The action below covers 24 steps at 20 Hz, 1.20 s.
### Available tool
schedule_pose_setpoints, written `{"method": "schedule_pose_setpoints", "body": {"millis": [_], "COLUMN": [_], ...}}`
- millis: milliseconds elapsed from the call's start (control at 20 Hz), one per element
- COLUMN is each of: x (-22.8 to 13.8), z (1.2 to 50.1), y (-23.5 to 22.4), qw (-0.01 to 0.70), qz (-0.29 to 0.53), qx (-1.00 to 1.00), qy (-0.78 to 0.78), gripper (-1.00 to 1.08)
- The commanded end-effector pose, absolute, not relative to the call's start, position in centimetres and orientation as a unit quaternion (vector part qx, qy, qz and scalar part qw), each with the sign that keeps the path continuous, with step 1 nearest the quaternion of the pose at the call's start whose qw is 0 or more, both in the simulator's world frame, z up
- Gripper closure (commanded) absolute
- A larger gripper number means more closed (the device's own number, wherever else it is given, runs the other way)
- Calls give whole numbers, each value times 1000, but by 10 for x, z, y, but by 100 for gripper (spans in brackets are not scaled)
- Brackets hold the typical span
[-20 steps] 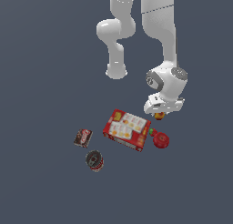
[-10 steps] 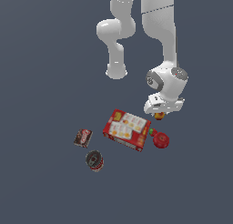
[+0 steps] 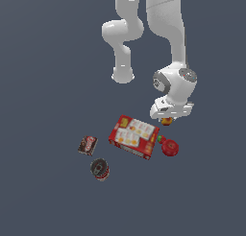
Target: Pick up a designated object from a clutter of objects.
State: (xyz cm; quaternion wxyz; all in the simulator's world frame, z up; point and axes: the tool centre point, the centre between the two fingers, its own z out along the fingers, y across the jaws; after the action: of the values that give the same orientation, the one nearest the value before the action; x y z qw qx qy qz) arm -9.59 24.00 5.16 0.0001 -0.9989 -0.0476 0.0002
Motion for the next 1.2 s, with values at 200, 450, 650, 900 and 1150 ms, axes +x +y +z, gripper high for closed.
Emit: {"method": "schedule_pose_setpoints", "body": {"millis": [200,450,650,900,1150], "x": [-82,-68,-54,-36,-17], "z": [86,124,160,207,255], "y": [211,179,148,108,68], "qw": [0,1,2,3,3], "qz": [-1,0,0,0,0], "qx": [-999,-999,-999,-999,-999], "qy": [-47,-48,-48,-48,-48], "gripper": [108,108,108,108,108]}}
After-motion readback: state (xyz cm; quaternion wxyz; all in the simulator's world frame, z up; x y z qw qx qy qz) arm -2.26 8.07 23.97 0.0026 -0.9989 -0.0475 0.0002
